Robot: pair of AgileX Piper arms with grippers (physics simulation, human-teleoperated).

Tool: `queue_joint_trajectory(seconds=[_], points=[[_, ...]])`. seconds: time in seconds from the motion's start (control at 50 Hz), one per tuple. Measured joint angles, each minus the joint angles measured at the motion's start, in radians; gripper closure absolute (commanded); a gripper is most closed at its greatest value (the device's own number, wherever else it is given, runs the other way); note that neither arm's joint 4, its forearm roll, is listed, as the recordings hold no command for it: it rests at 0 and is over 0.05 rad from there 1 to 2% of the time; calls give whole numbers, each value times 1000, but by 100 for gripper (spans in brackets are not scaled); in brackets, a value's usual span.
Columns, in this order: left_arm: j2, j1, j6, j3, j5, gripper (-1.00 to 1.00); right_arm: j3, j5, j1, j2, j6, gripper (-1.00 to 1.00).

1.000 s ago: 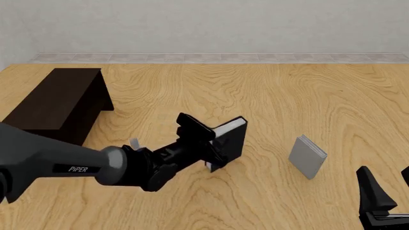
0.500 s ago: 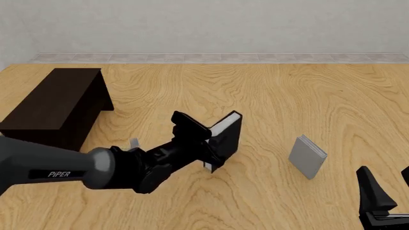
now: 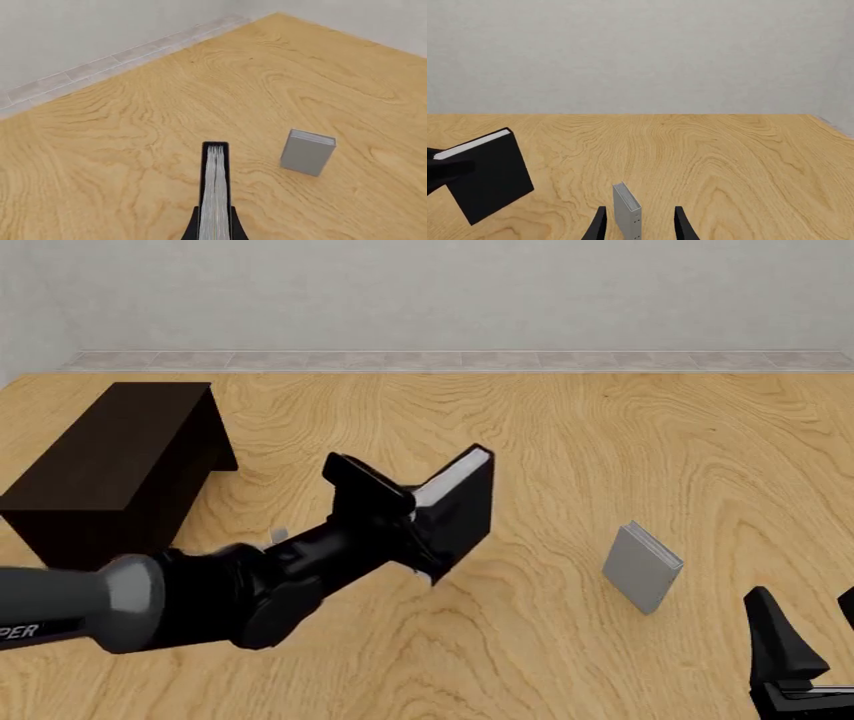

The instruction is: Pick up the book in the middle and place it on the cabinet shelf.

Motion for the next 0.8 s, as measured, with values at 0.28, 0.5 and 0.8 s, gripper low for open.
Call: queue_joint_trajectory(seconds=[0.28, 0.5, 0.8], points=[[-102, 7, 8, 17, 26, 100, 0, 0, 0, 0, 0, -100], [-180, 16, 26, 8, 61, 100, 0, 0, 0, 0, 0, -100], [-277, 63, 61, -27, 126, 100, 0, 0, 0, 0, 0, -100]])
